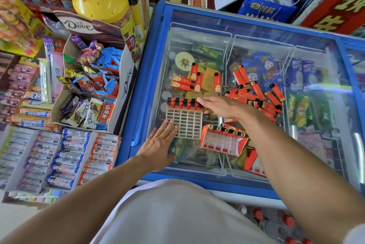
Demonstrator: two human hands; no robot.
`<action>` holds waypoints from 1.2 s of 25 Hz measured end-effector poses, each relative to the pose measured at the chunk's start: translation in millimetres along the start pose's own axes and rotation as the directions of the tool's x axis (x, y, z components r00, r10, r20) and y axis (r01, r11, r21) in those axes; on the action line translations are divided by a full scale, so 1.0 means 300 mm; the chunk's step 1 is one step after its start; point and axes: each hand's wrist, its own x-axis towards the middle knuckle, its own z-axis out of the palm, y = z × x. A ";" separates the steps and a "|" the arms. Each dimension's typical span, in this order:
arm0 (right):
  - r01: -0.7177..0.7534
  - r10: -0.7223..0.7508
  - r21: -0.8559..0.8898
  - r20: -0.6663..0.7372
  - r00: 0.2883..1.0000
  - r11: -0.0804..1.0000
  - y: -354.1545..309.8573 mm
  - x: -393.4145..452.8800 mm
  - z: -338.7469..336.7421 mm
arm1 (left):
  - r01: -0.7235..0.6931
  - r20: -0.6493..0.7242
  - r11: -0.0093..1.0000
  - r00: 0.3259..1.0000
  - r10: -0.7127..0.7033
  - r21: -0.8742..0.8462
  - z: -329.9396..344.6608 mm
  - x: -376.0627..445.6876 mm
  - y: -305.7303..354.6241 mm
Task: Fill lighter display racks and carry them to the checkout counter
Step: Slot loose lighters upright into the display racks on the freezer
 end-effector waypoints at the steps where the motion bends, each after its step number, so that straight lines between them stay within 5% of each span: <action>1: 0.016 -0.016 -0.010 -0.002 1.000 1.000 -0.002 -0.007 0.003 | 0.000 -0.002 1.000 1.000 0.000 0.001 0.002 0.001 0.000; 13: 0.107 -0.097 0.037 -0.211 0.973 0.994 -0.028 -0.010 0.045 | -0.004 -0.006 1.000 1.000 0.004 -0.010 0.007 0.005 -0.004; 18: 0.076 -0.067 0.051 -0.163 0.984 0.996 -0.040 0.001 0.019 | -0.025 0.001 1.000 1.000 0.025 -0.005 0.003 0.007 -0.013; 20: 0.067 -0.058 0.012 -0.357 0.932 0.998 -0.041 0.026 -0.029 | -0.035 0.015 0.999 0.999 0.035 0.001 -0.001 0.010 -0.018; 23: -0.093 0.092 0.031 -0.626 0.774 0.995 -0.016 0.116 -0.113 | -0.040 0.025 0.999 0.999 0.041 -0.005 -0.007 0.013 -0.026; 27: -0.296 0.177 -0.100 -0.608 0.774 0.950 0.009 0.231 -0.144 | -0.041 0.050 0.999 0.998 0.042 -0.016 -0.018 0.017 -0.032; 30: -0.305 0.189 -0.124 -0.555 0.810 0.944 -0.034 0.229 -0.141 | -0.038 0.047 0.999 0.998 0.038 -0.013 -0.010 0.017 -0.033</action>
